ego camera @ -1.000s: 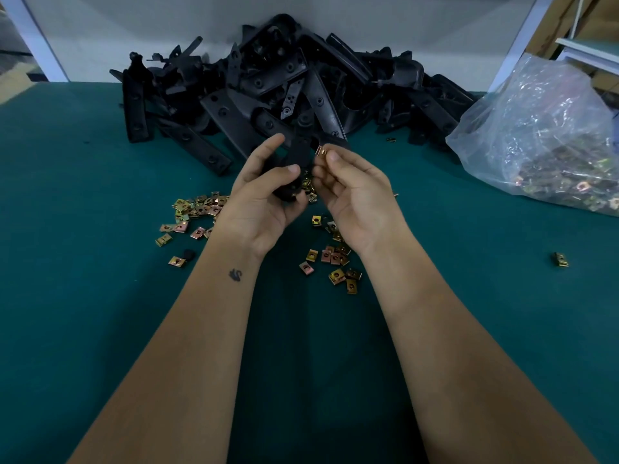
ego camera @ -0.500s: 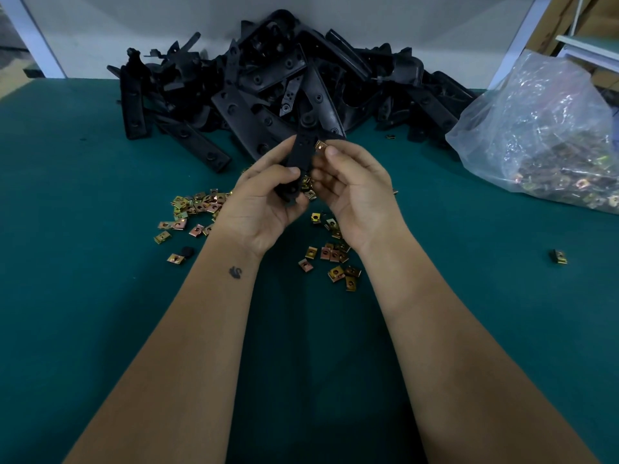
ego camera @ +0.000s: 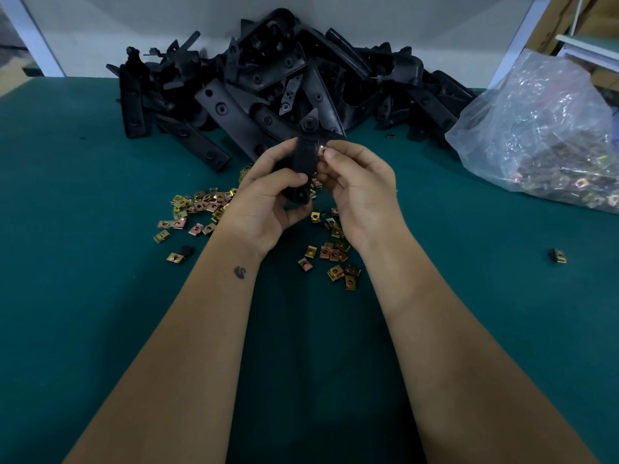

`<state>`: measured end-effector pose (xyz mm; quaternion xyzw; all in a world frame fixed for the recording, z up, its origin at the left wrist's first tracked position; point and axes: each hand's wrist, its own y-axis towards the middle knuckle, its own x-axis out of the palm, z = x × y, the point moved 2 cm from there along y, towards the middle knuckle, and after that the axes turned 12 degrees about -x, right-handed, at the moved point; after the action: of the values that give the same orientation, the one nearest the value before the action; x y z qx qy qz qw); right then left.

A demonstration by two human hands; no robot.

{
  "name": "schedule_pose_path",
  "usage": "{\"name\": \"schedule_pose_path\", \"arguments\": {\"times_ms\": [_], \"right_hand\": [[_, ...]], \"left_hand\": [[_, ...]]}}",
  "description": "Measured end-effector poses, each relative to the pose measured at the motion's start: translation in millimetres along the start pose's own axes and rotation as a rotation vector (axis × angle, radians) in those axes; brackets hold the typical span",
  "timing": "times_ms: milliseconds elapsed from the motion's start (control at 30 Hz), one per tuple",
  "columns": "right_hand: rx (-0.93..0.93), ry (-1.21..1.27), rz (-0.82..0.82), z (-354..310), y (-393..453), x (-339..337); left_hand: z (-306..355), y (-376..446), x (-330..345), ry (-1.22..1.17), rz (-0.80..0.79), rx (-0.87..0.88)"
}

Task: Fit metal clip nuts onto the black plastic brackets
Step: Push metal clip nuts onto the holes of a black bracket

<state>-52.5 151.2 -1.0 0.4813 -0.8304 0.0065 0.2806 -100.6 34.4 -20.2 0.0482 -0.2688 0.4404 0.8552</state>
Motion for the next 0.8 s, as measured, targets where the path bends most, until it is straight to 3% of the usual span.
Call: {"name": "schedule_pose_path", "arguments": {"times_ms": [800], "right_hand": [[0.019,-0.06,0.069,6.7,-2.6,0.8]], "left_hand": [[-3.7,-1.2,3.6,0.168,0.158,0.096]]}}
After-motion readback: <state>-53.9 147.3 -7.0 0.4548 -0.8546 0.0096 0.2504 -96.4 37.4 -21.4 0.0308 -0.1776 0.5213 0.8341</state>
